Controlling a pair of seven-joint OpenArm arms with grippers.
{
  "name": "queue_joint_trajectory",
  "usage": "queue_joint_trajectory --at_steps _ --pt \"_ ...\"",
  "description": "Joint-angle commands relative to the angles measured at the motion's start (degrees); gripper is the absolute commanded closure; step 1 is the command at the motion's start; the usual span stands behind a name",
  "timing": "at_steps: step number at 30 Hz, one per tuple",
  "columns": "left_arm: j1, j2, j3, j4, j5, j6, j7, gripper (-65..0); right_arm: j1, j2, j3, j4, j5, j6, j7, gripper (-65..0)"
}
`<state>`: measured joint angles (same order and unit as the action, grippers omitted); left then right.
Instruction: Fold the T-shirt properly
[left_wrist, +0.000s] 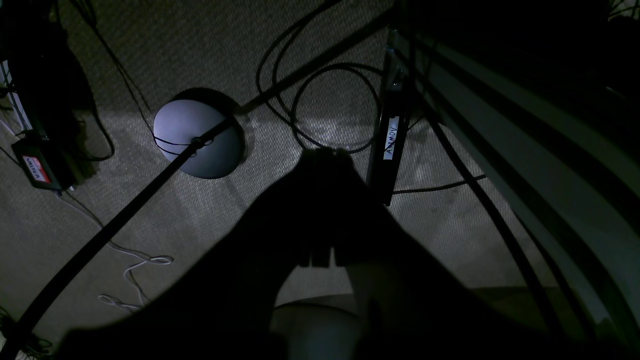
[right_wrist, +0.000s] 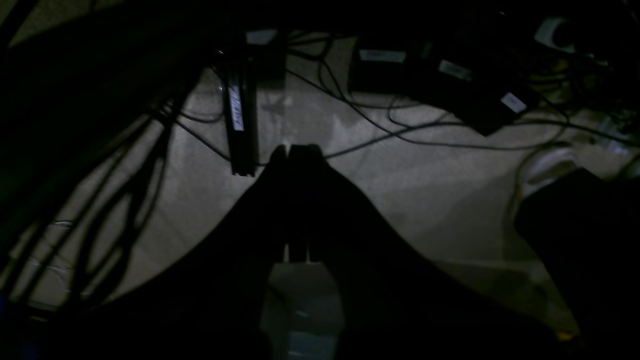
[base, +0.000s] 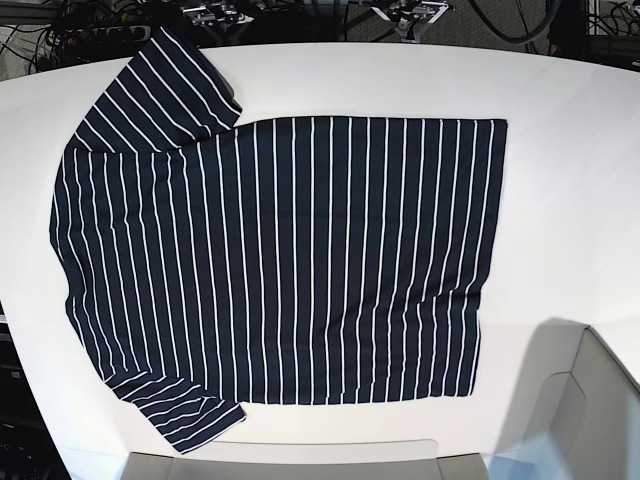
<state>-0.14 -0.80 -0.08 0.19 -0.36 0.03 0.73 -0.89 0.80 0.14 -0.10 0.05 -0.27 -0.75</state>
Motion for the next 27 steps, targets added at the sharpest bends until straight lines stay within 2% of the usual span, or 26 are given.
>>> queue_joint_trajectory --at_steps 1,27 --pt "0.19 0.23 0.12 -0.05 0.14 0.27 -0.60 -0.2 0.05 0.21 -0.10 0.10 0.08 0.05 0.27 -0.2" --pt "0.27 -1.00 -0.06 -0.14 0.23 0.36 -0.34 -0.3 0.05 0.30 -0.10 0.10 0.08 0.05 0.27 -0.2"
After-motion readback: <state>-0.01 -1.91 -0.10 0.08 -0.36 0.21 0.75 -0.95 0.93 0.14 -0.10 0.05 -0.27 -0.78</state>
